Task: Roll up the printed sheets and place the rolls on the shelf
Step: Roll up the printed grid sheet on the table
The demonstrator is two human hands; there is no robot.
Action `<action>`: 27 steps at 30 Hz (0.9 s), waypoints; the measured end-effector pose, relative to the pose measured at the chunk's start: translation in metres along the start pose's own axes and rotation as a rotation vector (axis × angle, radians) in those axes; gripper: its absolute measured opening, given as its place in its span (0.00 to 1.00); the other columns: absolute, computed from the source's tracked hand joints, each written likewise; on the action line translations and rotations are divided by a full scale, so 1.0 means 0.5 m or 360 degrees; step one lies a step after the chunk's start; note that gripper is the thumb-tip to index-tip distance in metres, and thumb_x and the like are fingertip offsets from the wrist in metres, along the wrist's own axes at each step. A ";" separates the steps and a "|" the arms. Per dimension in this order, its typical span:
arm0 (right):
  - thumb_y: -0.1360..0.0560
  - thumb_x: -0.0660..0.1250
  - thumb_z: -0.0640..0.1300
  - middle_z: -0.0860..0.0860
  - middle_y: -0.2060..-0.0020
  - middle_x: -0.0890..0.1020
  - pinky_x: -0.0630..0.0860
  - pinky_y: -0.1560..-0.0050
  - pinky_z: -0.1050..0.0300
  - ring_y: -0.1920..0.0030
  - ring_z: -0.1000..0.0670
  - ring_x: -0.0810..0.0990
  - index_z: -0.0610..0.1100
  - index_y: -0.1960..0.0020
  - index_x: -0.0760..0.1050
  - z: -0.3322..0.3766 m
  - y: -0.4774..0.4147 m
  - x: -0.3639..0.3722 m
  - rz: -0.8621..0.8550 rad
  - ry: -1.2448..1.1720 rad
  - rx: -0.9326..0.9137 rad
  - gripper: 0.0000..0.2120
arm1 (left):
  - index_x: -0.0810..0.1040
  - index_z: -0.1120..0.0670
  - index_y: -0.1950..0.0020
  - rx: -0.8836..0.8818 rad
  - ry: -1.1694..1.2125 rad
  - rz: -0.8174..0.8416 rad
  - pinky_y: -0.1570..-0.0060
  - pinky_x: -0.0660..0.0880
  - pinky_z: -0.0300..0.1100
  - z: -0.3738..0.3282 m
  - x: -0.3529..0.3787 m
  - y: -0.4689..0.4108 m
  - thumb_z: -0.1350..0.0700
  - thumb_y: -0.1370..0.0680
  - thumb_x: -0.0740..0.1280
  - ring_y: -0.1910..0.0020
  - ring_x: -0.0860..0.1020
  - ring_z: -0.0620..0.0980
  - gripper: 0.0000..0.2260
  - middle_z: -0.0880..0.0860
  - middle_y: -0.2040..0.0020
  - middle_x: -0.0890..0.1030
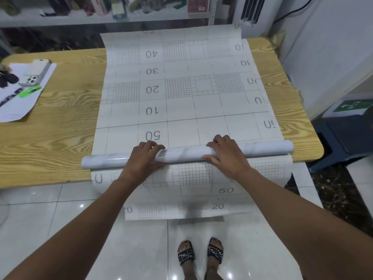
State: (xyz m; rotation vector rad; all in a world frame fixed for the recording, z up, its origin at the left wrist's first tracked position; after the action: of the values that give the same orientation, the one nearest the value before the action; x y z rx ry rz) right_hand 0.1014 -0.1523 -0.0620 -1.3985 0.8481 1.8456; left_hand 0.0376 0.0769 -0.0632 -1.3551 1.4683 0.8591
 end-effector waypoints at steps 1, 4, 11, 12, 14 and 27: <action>0.23 0.54 0.61 0.48 0.46 0.73 0.67 0.46 0.52 0.48 0.46 0.70 0.44 0.38 0.73 0.000 -0.001 0.002 0.0015 0.0009 0.0003 0.25 | 0.75 0.53 0.44 0.0001 -0.0008 0.0004 0.57 0.64 0.44 0.001 0.001 0.000 0.54 0.37 0.78 0.55 0.73 0.56 0.24 0.53 0.51 0.76; 0.27 0.44 0.66 0.48 0.47 0.75 0.66 0.47 0.52 0.48 0.46 0.71 0.45 0.38 0.73 0.003 -0.004 0.004 0.0031 -0.0039 0.0024 0.34 | 0.75 0.53 0.45 -0.0005 -0.0025 0.0016 0.57 0.64 0.44 0.005 0.005 0.000 0.55 0.38 0.78 0.55 0.72 0.55 0.24 0.53 0.51 0.76; 0.22 0.56 0.59 0.49 0.45 0.76 0.62 0.45 0.54 0.46 0.47 0.72 0.44 0.40 0.71 0.002 -0.008 0.005 0.0042 -0.0082 0.0046 0.22 | 0.74 0.52 0.44 -0.0034 0.0015 -0.0054 0.55 0.66 0.46 0.010 0.010 0.005 0.56 0.39 0.79 0.53 0.65 0.50 0.26 0.55 0.49 0.74; 0.22 0.56 0.59 0.49 0.46 0.76 0.62 0.45 0.54 0.46 0.47 0.72 0.44 0.41 0.72 0.003 -0.009 0.005 0.0053 -0.0077 0.0046 0.21 | 0.74 0.52 0.44 -0.0033 0.0014 -0.0057 0.55 0.66 0.46 0.010 0.010 0.005 0.56 0.39 0.79 0.53 0.66 0.51 0.26 0.55 0.49 0.74; 0.22 0.55 0.59 0.50 0.46 0.76 0.61 0.45 0.55 0.46 0.48 0.72 0.44 0.42 0.72 0.004 -0.011 0.007 0.0069 -0.0072 0.0053 0.21 | 0.74 0.52 0.44 -0.0036 0.0003 -0.0052 0.55 0.66 0.46 0.010 0.012 0.006 0.56 0.39 0.79 0.53 0.68 0.53 0.26 0.56 0.50 0.75; 0.27 0.40 0.63 0.48 0.49 0.76 0.64 0.47 0.54 0.48 0.46 0.72 0.43 0.45 0.77 0.009 -0.015 0.009 0.0002 -0.0006 0.0049 0.34 | 0.78 0.55 0.46 -0.0050 -0.0091 -0.0025 0.60 0.68 0.47 0.005 0.012 -0.002 0.56 0.40 0.80 0.60 0.74 0.59 0.24 0.57 0.56 0.77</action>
State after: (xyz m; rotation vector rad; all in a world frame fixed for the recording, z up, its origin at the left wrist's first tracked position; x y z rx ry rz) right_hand 0.1038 -0.1437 -0.0663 -1.3756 0.8721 1.8280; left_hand 0.0393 0.0769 -0.0693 -1.3527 1.4037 0.9068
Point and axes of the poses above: each hand's wrist, its own y-axis away from the middle knuckle, its own x-axis out of the palm, z = x × y, the point moved 6 cm from there along -y, towards the middle knuckle
